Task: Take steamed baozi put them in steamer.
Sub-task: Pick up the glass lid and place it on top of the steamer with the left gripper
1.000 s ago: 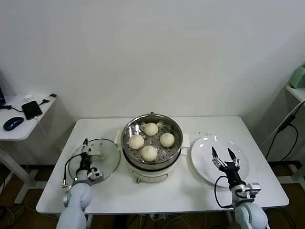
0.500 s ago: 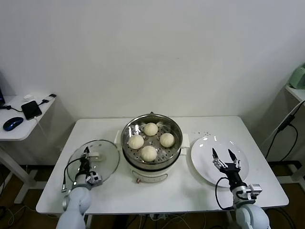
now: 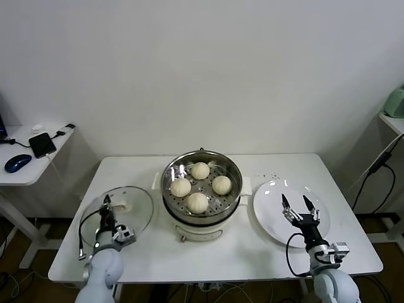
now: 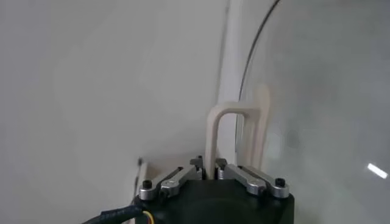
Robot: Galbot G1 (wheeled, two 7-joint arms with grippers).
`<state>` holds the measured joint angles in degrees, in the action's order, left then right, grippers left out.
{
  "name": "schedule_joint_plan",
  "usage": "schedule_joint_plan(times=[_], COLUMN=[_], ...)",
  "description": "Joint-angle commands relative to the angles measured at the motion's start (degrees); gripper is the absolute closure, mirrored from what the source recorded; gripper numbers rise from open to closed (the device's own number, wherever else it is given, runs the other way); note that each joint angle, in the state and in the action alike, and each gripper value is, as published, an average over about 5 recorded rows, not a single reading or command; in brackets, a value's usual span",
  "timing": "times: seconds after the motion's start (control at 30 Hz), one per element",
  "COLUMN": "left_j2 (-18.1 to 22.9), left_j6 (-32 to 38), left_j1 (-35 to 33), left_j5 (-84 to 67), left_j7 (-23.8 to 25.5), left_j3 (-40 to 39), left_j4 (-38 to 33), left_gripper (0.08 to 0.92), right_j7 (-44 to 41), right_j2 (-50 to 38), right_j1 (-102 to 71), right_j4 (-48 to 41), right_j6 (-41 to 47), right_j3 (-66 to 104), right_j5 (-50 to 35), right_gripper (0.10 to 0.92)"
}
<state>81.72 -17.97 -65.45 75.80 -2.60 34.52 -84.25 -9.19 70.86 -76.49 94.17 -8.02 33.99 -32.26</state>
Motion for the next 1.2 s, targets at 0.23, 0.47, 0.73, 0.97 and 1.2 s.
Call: schedule_joint_plan(times=[0.23,0.47,0.73,0.97,1.2], left_j2=[5.3,10.2,13.3,13.3,13.3], left_j6=[-20.0,-20.5,-21.8,-24.7,-27.0], left_j1=[-2.2,-0.7,4.4,10.1,14.1], left_j5=[16.1,19.9,20.6,15.0,7.6], left_j7=[19.3,25.0,26.3,27.8,24.7], left_j3=[1.7,-5.1,-16.3,-27.2,-35.3], left_j4=[-30.4,-36.0,-30.7,-27.4,-20.5], left_gripper=[0.828,0.828,0.828,0.828,0.828], right_j7=[0.3,0.7,1.0,1.0,1.2], right_j2=[0.2,0.0,0.5,1.7,3.0], right_j1=[0.1,-0.1,-0.4,-0.7,0.0], right_j4=[0.3,0.5,0.5,0.2,-0.6], right_j6=[0.3,0.5,0.8,0.6,0.6], right_j3=[-0.1,0.3,0.9,0.9,0.4], right_j5=[-0.2,0.1,0.5,1.3,2.1], right_gripper=[0.203,0.203,0.203,0.203,0.202])
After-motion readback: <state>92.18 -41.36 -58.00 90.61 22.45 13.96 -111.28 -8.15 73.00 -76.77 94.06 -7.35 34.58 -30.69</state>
